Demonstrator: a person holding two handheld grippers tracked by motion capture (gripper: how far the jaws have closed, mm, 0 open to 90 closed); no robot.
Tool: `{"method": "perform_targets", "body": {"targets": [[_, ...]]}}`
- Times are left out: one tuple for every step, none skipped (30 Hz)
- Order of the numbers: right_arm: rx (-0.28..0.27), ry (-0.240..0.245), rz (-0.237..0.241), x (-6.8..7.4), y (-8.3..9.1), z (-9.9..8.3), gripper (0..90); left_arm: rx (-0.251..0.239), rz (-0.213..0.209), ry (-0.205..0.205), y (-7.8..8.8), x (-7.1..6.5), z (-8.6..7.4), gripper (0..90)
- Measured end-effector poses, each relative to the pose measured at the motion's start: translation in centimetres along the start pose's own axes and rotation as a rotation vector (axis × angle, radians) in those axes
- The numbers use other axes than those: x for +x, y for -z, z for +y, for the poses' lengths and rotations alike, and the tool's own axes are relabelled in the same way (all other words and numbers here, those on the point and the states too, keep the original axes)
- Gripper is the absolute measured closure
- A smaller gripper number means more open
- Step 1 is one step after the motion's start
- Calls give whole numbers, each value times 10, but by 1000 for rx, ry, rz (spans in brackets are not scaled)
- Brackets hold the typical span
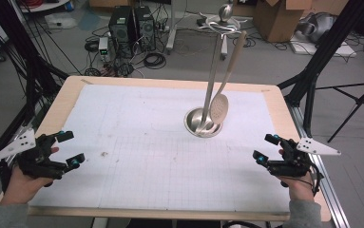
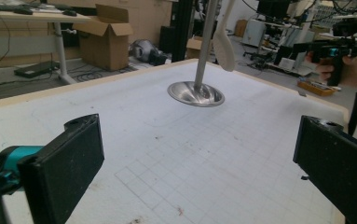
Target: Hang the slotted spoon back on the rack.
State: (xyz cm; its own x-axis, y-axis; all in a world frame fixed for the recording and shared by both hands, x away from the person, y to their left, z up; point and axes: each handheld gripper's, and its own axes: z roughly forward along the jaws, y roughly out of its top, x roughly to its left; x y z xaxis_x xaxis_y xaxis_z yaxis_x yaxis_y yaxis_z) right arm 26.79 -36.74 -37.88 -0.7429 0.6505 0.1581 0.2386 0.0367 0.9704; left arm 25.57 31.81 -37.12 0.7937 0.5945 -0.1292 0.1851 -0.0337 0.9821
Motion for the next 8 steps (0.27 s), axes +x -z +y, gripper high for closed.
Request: {"method": "perform_targets", "body": {"targets": [[-7, -3, 7, 0, 1, -1, 112, -2, 1, -3, 1, 0, 0, 20], [-12, 1, 12, 0, 2, -2, 112, -3, 2, -6, 2, 0, 0, 21], [-16, 0, 18, 0, 4, -4, 112, -5, 4, -6, 3, 1, 0, 21], [-23, -5, 15, -1, 4, -4, 112, -6, 3, -3, 3, 1, 0, 21], [-26, -9, 15, -1, 5, -5, 112, -7, 4, 2, 2, 1, -1, 21], [-28, -14, 16, -2, 6, -6, 112, -2, 5, 2, 2, 1, -1, 21], [-33, -16, 14, -2, 6, -6, 112, 2, 3, 2, 1, 1, -2, 21], [-34, -17, 12, -3, 6, -6, 112, 7, 4, 5, -1, 0, -2, 21]]}}
